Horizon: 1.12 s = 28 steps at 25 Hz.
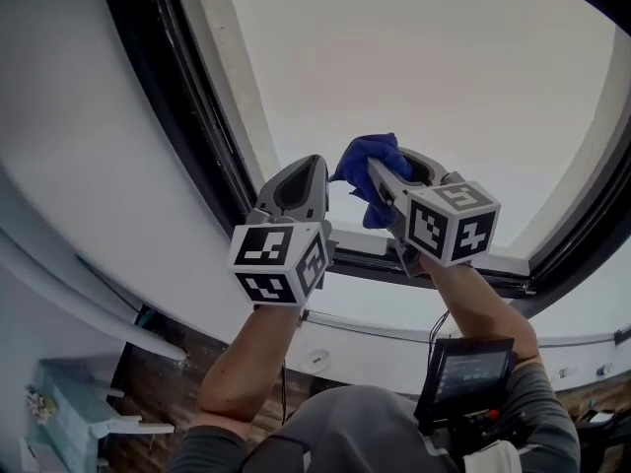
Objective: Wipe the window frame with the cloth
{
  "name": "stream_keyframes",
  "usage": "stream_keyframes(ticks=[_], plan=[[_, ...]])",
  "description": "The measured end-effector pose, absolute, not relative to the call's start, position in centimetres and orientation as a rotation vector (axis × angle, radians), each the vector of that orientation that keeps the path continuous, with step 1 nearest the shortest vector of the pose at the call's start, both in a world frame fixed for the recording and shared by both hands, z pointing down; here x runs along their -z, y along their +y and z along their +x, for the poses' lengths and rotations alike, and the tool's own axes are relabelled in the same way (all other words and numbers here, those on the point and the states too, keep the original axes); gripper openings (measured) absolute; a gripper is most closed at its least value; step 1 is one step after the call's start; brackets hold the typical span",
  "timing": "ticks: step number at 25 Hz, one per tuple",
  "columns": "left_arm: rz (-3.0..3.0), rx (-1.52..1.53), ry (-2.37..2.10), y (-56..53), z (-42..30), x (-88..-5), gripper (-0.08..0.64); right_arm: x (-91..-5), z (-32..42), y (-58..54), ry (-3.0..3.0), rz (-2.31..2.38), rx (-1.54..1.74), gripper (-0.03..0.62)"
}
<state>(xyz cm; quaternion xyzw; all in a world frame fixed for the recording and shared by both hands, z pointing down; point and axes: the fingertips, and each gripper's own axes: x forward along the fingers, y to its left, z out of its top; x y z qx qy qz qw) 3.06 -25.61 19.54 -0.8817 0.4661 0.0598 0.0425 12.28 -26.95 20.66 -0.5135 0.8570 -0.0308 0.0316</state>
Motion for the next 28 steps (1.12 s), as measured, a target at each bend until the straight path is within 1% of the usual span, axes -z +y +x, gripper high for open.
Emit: stream_keyframes(ticks=[4, 8, 12, 21, 28], plan=[[-2.583, -0.193, 1.575, -25.7, -3.3, -18.1, 0.009, -18.1, 6.9, -28.1, 2.691, -1.424, 0.033, 0.133], [-2.479, -0.191, 1.634, -25.4, -7.8, -15.3, 0.009, -14.5, 2.6, -29.3, 2.693, -1.319, -0.025, 0.133], [-2.403, -0.167, 1.623, -24.9, -9.7, -12.1, 0.009, -10.2, 0.1, -30.4, 2.644, -1.282, -0.087, 0.133], [-2.281, -0.222, 1.695, -29.3, -13.8, -3.9, 0.009, 0.2, -5.1, -34.6, 2.590, -1.181, -0.225, 0.133], [-2.249, -0.210, 1.691, -31.3, -15.4, -0.1, 0.009, 4.8, -7.3, -37.4, 2.533, -1.195, -0.260, 0.132]])
